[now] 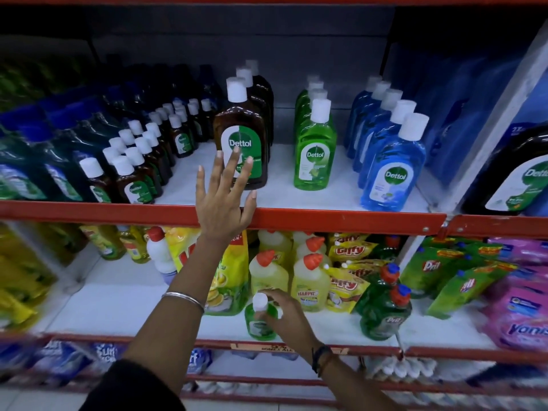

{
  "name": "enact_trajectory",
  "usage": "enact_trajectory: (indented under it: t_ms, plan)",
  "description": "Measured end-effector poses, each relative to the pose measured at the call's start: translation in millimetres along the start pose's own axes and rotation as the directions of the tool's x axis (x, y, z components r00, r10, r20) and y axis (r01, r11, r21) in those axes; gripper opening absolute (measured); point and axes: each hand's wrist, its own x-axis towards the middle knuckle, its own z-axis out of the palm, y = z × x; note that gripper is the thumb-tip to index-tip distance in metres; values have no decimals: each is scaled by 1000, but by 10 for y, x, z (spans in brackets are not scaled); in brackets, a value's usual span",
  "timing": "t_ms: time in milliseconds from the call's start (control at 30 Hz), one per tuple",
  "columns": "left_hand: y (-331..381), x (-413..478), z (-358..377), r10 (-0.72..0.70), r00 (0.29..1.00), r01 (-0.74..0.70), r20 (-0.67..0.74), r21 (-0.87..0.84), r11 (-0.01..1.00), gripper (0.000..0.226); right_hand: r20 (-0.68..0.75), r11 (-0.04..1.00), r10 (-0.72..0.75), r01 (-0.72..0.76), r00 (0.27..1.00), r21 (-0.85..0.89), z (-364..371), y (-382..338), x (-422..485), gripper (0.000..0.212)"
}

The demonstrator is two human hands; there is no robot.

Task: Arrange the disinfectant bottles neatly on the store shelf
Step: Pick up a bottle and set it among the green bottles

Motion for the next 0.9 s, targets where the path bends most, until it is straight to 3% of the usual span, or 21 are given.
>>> enact_trajectory:
  t_ms: [133,367,600,700,800,900]
  plan:
    - [-6,-2,-3,-4,1000,4,17,-2,1000,55,-64,999,-11,14,998,52,-48,-4,13,40]
    - [-10,-13,-16,3,1000,-3,26,-9,1000,56,-259,980,-121,157,958,124,-628,-596,-42,33]
    - [-4,-18,-37,3,999,-2,37,-33,999,57,-501,884,-340,452,796,120,-1480,-1593,1,39]
    - [-6,-12,-35,1,999,0,36,-34,999,57,-585,830,-422,555,693,59,-1792,-1943,122,26]
    - [-6,-8,-34,0,999,1,37,-28,1000,57,-659,805,-436,594,612,19,-2018,-2143,318,23]
    - [-5,-5,-33,4,1000,-3,26,-22,1000,57,-702,840,-398,542,591,-19,-2139,-2142,559,27]
